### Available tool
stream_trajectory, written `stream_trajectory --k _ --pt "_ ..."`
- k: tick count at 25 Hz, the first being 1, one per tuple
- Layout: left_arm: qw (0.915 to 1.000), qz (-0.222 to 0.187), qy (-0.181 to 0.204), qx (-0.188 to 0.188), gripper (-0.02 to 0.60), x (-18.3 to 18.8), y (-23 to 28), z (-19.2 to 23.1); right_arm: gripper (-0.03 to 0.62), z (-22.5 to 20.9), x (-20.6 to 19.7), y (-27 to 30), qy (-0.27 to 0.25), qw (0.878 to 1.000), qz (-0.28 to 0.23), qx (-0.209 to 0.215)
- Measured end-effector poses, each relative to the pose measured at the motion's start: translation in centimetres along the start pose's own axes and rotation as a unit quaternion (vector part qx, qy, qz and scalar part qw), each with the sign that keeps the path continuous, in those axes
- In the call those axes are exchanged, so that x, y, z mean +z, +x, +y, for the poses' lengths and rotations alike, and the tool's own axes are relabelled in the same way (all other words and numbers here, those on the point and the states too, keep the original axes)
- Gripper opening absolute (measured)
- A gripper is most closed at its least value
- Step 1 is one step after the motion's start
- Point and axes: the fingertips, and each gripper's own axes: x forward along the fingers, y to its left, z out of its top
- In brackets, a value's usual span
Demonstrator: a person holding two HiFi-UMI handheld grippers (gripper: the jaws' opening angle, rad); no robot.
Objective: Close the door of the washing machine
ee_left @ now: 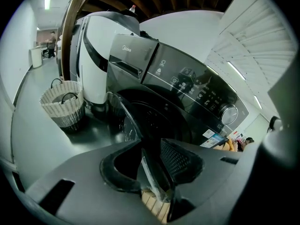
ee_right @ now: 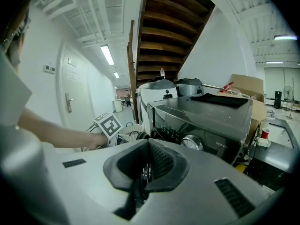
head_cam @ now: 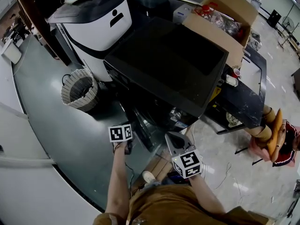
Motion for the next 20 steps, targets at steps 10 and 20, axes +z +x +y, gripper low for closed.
stream_trajectory --k 10,20 --pt "0.9999 0.004 -0.003 -0.015 0.149 0.9 1.4 -1.5 0.011 -1.3 -0.3 -0.3 0.007 1.000 0.002 -0.012" --pt "0.9995 0.007 -0.001 -0.030 0.152 1.5 2.4 -2.6 0.012 -2.3 -0.6 -0.5 0.012 1.000 0.004 -0.021"
